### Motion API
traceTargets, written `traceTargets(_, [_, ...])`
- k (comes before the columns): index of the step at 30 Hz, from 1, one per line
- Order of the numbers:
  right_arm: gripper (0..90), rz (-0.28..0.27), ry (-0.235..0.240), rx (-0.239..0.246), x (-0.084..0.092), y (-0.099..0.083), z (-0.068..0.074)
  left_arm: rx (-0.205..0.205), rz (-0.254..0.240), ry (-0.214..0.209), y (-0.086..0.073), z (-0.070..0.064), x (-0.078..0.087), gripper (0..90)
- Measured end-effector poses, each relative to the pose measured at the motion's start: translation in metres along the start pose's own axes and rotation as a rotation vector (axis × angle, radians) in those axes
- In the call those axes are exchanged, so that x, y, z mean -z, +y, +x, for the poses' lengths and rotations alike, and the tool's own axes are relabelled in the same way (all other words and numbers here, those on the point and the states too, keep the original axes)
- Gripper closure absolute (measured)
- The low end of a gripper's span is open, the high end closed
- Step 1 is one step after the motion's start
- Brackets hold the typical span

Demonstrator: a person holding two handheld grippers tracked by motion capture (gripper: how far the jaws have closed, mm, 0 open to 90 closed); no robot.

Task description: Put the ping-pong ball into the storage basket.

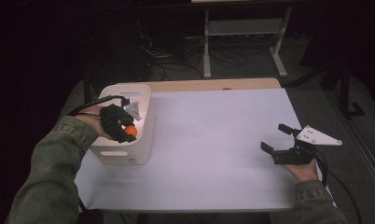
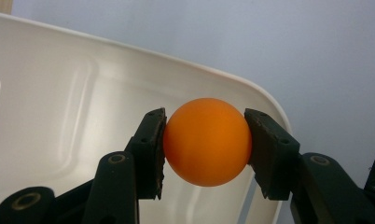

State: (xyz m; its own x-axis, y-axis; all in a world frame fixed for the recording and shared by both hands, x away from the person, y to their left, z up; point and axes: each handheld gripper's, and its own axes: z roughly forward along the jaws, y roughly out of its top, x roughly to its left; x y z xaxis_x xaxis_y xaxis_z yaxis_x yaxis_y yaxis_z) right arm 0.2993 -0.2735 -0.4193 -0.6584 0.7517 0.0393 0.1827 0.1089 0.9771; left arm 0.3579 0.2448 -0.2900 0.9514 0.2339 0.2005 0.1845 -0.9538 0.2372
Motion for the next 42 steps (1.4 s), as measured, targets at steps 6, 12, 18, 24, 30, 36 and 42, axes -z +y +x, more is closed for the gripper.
traceTargets(6, [0.0,0.001,0.001,0.003,0.0,0.0,0.0,0.008,-0.001,-0.004,-0.006,0.0,-0.005,50.7])
traceTargets(12, [0.0,0.002,0.001,0.004,-0.001,0.0,0.0,0.017,-0.007,-0.005,-0.01,-0.001,-0.01,50.7])
traceTargets(18, [0.0,0.005,0.002,0.005,-0.001,0.0,0.0,0.021,-0.008,-0.009,-0.013,0.0,-0.014,50.6])
traceTargets(24, [0.0,0.005,0.002,0.005,-0.001,0.0,0.0,0.022,-0.006,-0.003,-0.013,0.0,-0.018,50.6])
traceTargets(30, [0.0,0.015,0.005,0.011,-0.002,-0.001,0.0,0.02,-0.004,-0.015,-0.011,0.002,-0.024,50.6])
traceTargets(36, [0.0,0.017,0.005,0.008,-0.002,-0.001,0.0,0.025,0.0,-0.028,-0.011,0.004,-0.03,50.5])
traceTargets(42, [0.0,0.018,0.002,0.012,-0.002,-0.001,0.0,0.034,0.0,-0.033,-0.013,0.006,-0.032,50.5])
